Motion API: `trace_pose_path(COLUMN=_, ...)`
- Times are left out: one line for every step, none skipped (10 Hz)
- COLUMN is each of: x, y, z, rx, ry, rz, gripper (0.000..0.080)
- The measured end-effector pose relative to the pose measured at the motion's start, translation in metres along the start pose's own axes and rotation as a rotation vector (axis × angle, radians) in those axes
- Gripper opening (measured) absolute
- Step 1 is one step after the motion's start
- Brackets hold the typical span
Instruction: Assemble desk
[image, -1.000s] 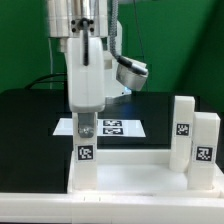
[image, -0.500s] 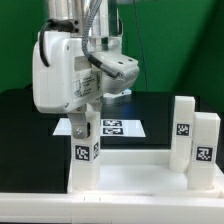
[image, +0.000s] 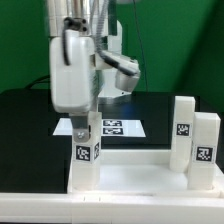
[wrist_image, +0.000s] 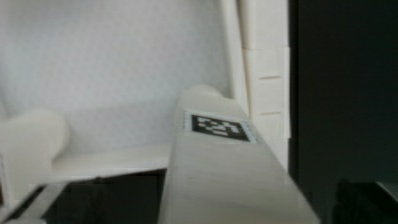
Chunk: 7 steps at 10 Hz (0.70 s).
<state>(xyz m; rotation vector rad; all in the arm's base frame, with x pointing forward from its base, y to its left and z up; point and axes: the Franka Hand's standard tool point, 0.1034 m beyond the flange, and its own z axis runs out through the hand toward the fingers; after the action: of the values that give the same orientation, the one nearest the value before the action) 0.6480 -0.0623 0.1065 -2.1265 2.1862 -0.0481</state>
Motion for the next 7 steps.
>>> trace_pose_path(x=-0.0007, y=-0.0001, z=0.0, rx=0.0, ry=0.0, rz=-0.089, gripper=0.0647)
trace_pose_path(x=-0.0015, y=-0.0005, z=-0.0003, rx=0.001, ry=0.0, rz=-0.156, gripper=0.0647)
trace_pose_path(x=-0.0018, y=-0.0007, z=-0.0003, rx=0.001, ry=0.001, rz=-0.267, gripper=0.0648)
trace_pose_path(x=-0.0013, y=-0.0009, z=-0.0004, rx=0.002, ry=0.002, rz=-0.352, gripper=0.0648)
trace_pose_path(x=-0.001, y=-0.0009, z=-0.0004, rx=0.002, ry=0.002, rz=-0.428, gripper=0.0648)
trace_pose_path(x=-0.0008, y=-0.0009, z=-0.0004, rx=0.002, ry=0.002, rz=-0.487, gripper=0.0648)
trace_pose_path(x=-0.0007, y=-0.0009, z=-0.0004, rx=0.001, ry=0.004, rz=-0.556, gripper=0.0648)
